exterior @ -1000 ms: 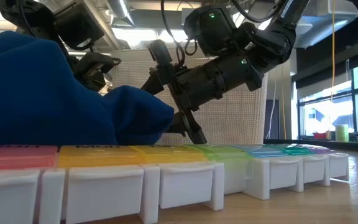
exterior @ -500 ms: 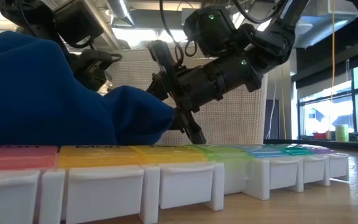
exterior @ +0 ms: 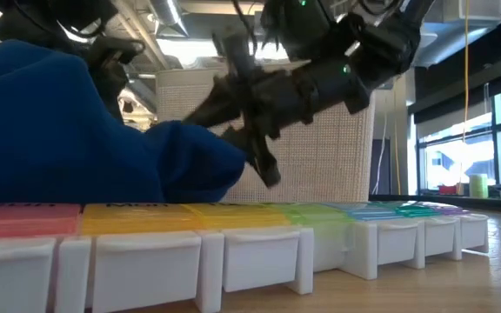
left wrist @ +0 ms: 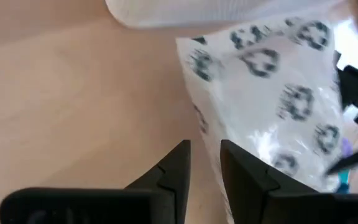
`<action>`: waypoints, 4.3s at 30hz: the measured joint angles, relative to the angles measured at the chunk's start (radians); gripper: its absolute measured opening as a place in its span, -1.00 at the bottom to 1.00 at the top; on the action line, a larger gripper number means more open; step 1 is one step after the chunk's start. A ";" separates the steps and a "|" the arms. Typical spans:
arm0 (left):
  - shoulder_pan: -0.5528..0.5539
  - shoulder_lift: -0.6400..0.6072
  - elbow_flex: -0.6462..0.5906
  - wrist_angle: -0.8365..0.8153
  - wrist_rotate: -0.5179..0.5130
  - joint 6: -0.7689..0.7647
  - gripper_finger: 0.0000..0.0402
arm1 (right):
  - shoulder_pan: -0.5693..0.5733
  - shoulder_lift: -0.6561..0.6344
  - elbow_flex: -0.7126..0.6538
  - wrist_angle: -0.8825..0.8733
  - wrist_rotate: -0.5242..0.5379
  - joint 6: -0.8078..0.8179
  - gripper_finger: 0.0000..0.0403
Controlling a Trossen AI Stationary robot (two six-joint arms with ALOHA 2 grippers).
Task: Pick & place medical supplies in basket/bin
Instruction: Put the white mailer bag into the white container
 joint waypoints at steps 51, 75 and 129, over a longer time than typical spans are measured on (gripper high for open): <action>0.000 -0.671 0.004 0.166 -0.170 0.500 -0.59 | -0.442 -0.130 1.259 -1.781 0.327 -1.281 -0.40; 0.001 -0.650 0.003 -0.047 -0.556 0.597 -0.59 | -0.547 0.235 1.257 -1.840 0.451 -1.564 -0.40; 0.001 -0.651 0.003 -0.073 -0.415 0.602 -0.59 | -0.417 0.265 1.280 -1.777 0.142 -1.530 0.38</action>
